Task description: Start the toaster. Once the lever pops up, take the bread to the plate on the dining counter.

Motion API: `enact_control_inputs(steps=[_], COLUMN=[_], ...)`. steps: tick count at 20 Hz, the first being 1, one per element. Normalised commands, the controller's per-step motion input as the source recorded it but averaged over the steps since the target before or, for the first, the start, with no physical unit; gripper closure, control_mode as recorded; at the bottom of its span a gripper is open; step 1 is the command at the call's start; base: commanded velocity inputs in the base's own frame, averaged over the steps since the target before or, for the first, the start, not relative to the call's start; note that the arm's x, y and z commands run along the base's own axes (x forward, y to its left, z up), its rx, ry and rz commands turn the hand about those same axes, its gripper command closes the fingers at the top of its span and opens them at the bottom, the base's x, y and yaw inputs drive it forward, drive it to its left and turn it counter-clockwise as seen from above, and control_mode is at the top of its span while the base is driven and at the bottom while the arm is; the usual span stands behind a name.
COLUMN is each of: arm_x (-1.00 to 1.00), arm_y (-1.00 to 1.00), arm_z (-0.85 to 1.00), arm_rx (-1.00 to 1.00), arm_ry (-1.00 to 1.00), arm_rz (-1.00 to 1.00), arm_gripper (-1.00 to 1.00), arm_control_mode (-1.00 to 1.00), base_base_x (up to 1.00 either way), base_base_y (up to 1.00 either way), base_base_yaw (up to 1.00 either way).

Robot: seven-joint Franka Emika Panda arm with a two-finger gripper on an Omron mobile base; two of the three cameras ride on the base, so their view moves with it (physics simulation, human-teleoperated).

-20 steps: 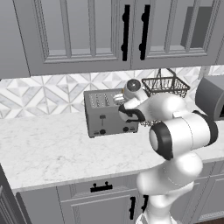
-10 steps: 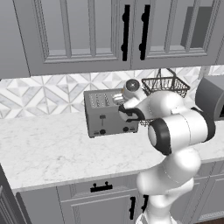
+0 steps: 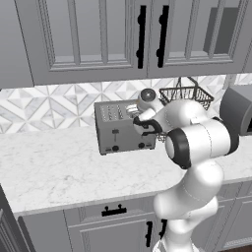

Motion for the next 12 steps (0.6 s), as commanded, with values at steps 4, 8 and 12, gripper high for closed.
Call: enact_control_inputs(steps=[4,8,12], arm_x=[0.10,0.10,0.09], arm_y=[0.00,0.00,0.00], arm_z=[-0.10,-0.12,-0.11], arm_rx=[0.00,0.00,0.00], arm_ry=[0.00,0.00,0.00], arm_rz=[0.00,0.00,0.00], arm_gripper=[-1.00,-1.00,-1.00], arm_control_mode=[-1.00,-1.00,-1.00], base_base_x=[0.00,0.00,0.00], base_base_y=[0.00,0.00,0.00], base_base_yaw=[0.00,0.00,0.00])
